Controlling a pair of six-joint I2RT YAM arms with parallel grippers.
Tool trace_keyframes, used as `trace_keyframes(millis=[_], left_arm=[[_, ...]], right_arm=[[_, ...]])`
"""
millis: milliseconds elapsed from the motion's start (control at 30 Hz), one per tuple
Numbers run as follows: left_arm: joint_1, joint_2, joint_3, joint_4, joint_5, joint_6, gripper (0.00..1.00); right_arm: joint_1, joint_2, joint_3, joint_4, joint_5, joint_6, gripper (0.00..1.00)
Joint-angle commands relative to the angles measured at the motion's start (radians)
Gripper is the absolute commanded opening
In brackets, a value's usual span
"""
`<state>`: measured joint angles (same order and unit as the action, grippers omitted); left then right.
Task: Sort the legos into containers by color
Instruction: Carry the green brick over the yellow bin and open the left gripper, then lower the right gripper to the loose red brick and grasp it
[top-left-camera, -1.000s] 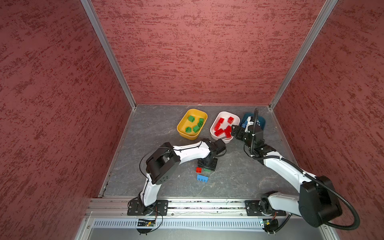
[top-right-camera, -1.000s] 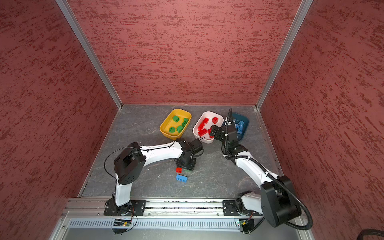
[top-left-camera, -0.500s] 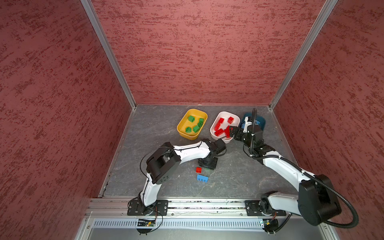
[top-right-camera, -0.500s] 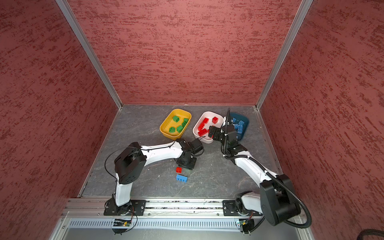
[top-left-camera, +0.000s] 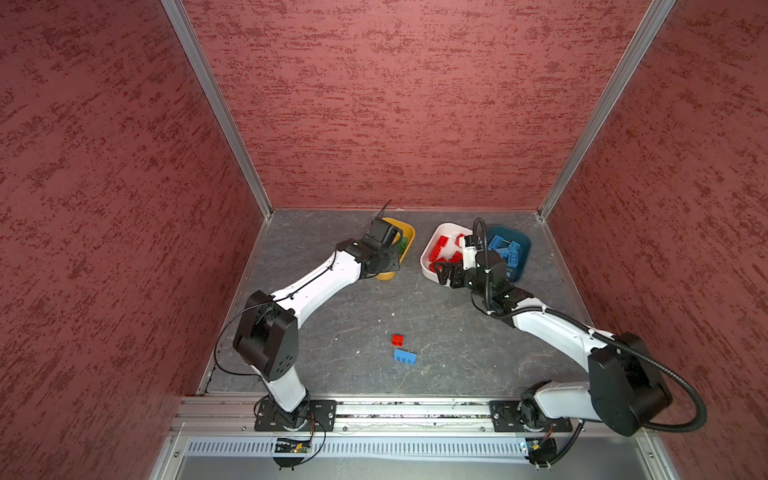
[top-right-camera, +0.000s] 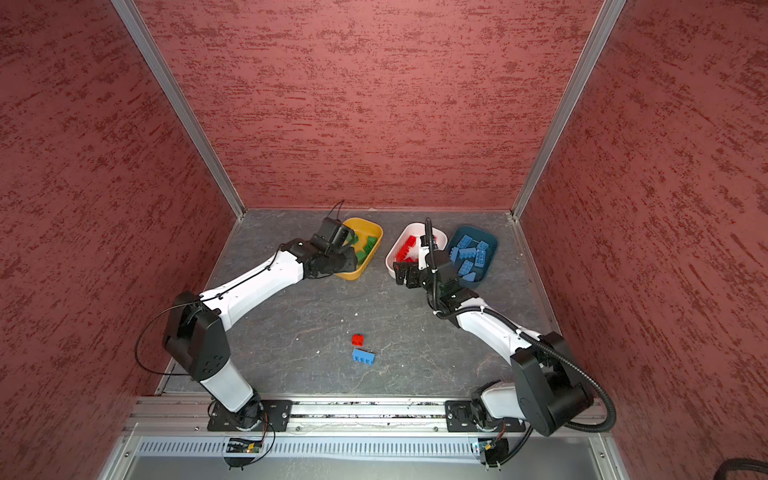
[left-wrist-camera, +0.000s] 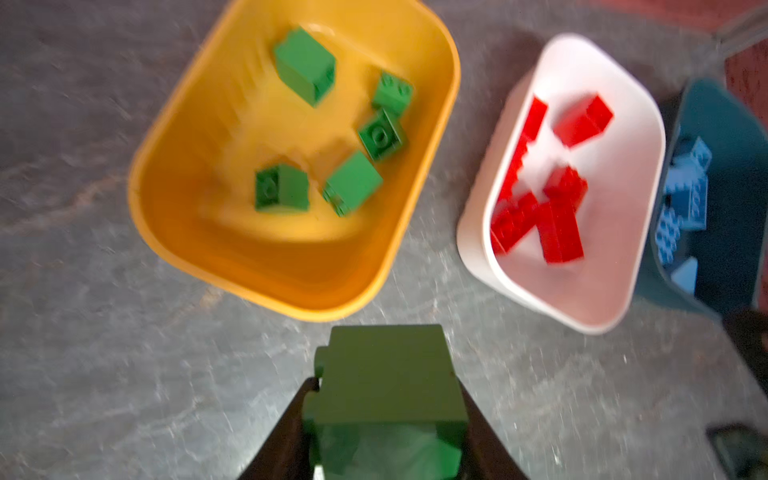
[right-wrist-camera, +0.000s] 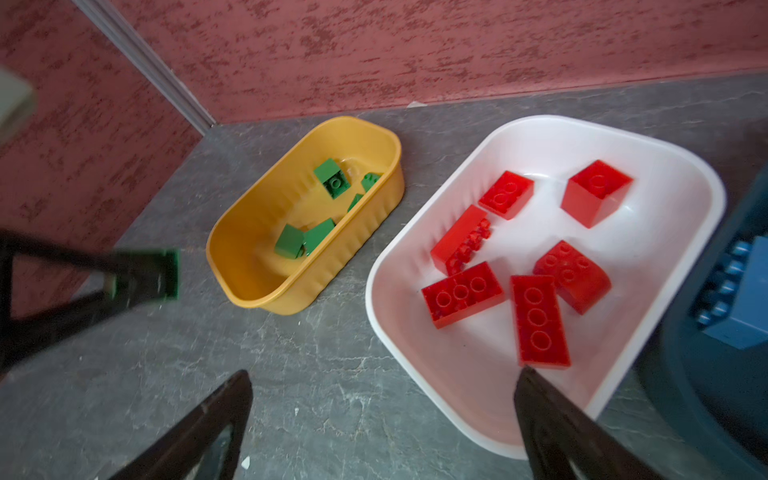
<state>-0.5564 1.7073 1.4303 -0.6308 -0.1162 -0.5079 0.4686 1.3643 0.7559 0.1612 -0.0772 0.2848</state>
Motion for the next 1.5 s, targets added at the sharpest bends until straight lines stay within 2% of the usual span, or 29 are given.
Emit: trace_keyframes(millis=[0, 400, 600, 667, 800, 867, 1100, 1300, 1467], left_arm=[[0.038, 0.064, 0.052, 0.108, -0.042, 0.05, 0.35], [0.126, 0.338, 0.302, 0.133, -0.079, 0.065, 0.36], [0.152, 0.423, 0.394, 0.069, -0.079, 0.06, 0.37], [0.158, 0.431, 0.403, 0.054, -0.07, 0.058, 0.42], [0.159, 0.382, 0.362, 0.102, -0.018, 0.064, 0.64], [0.161, 0.352, 0.35, 0.119, 0.011, 0.075, 0.7], [0.178, 0.243, 0.319, 0.121, 0.039, 0.059, 0.81], [0.204, 0.136, 0.209, 0.159, 0.06, 0.029, 0.87], [0.219, 0.031, 0.082, 0.194, 0.046, 0.005, 1.0]], right_arm=[[0.035, 0.014, 0.039, 0.016, -0.03, -0.081, 0.99], [0.148, 0.067, 0.057, -0.065, -0.077, -0.242, 0.99], [0.178, 0.109, 0.076, -0.071, -0.091, -0.266, 0.98], [0.18, 0.117, 0.08, -0.066, -0.093, -0.272, 0.98], [0.198, 0.136, 0.085, -0.068, -0.15, -0.323, 0.97], [0.213, 0.15, 0.086, -0.068, -0.187, -0.352, 0.96], [0.297, 0.205, 0.097, -0.105, -0.302, -0.507, 0.9], [0.345, 0.263, 0.142, -0.223, -0.334, -0.6, 0.86], [0.377, 0.298, 0.179, -0.34, -0.372, -0.683, 0.8]])
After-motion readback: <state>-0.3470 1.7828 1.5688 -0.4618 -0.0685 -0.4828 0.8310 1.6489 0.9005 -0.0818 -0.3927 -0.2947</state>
